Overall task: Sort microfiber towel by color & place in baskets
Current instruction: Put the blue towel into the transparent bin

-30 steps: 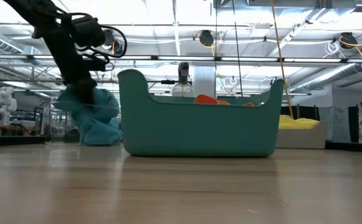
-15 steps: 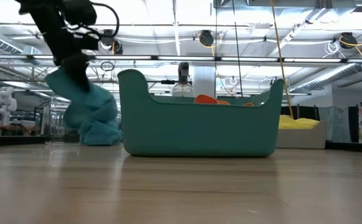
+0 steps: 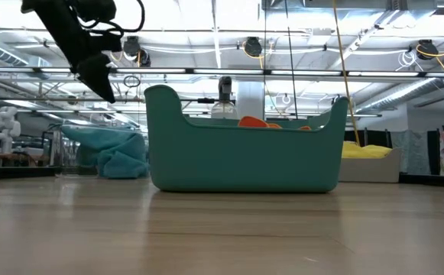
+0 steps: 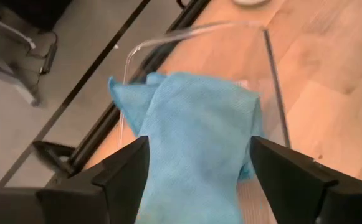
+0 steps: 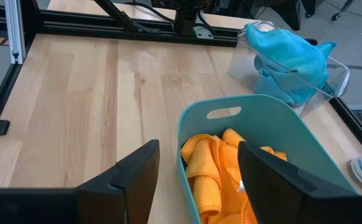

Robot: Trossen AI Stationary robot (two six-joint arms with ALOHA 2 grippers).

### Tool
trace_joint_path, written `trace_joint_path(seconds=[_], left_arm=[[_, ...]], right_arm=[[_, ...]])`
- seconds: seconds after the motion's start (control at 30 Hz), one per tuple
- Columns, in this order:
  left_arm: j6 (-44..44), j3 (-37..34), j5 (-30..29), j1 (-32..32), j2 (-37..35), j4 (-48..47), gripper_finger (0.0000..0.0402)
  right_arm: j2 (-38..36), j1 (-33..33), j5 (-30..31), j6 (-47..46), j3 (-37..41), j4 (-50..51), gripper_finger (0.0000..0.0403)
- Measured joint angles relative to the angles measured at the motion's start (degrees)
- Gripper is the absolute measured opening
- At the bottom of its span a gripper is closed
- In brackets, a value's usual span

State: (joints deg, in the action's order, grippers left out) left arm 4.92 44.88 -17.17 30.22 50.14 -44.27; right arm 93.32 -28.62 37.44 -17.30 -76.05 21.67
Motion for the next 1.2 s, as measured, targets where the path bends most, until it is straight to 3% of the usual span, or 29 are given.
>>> trace_joint_path(seconds=[0.17, 0.57, 0.8, 0.93, 1.2], left_arm=[[0.38, 0.0, 0.29, 0.82, 3.48, 1.26, 0.0221], [0.33, -0.04, -0.68, 7.61, 21.85, 3.29, 0.0013], [0.29, -0.02, 5.47, 8.96, 29.11, 9.6, 0.002], [0.31, -0.08, 5.39, 8.93, 29.83, 9.39, 0.0022], [-0.1, -0.09, 5.21, 8.22, 22.46, 7.19, 0.0022]], right_arm=[[0.0, 0.0, 0.03, 0.01, 0.0, -0.01, 0.021], [0.04, 0.0, 0.01, 0.02, 0.0, 0.18, 0.021], [0.04, 0.0, 0.01, 0.0, 0.0, 0.46, 0.021], [0.04, 0.0, 0.01, 0.0, 0.0, 0.46, 0.021], [0.04, 0.0, 0.01, 0.0, 0.0, 0.5, 0.021]])
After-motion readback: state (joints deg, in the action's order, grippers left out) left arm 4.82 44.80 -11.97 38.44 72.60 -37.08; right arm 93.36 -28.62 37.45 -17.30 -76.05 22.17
